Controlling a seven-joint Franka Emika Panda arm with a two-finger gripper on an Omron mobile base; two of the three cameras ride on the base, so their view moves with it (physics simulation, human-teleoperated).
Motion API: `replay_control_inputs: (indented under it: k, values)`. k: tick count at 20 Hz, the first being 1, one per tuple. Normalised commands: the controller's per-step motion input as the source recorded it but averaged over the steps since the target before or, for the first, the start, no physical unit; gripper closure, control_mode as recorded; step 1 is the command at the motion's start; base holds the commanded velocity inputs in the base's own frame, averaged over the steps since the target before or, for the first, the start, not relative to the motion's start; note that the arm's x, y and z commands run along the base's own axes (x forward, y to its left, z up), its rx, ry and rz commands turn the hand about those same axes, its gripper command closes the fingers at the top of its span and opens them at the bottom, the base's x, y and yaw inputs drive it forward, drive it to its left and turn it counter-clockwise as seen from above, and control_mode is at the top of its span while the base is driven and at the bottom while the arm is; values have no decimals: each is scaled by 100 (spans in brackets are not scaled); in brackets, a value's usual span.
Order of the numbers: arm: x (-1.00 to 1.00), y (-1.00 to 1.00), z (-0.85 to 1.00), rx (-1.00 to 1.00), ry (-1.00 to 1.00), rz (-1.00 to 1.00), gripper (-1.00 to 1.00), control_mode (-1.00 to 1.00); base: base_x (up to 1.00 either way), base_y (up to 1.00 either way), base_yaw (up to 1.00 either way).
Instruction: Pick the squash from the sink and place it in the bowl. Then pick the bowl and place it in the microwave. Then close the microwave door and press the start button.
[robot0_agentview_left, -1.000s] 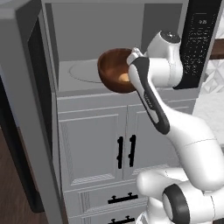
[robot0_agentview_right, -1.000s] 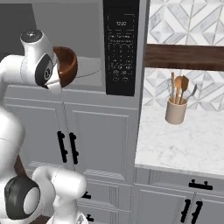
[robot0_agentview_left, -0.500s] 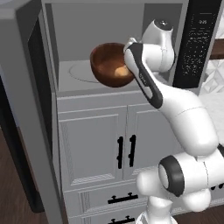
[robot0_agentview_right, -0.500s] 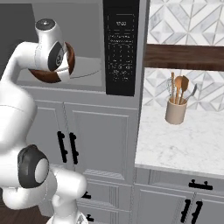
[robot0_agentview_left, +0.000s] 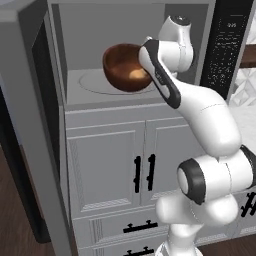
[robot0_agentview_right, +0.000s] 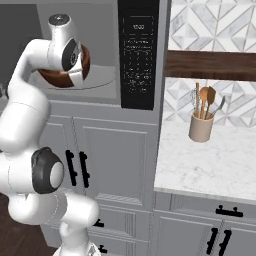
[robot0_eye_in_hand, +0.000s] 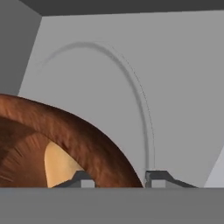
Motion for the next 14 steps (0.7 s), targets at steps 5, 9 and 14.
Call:
replay_control_inputs:
  k: [5, 9, 14]
  values:
    - [34, 0, -13, 1, -1, -13, -100, -100, 0, 0, 0]
    - [2, 9, -4, 0, -15, -9, -100, -100, 0, 0, 0]
    - [-19, 9, 0, 0, -24, -2, -100, -100, 0, 0, 0]
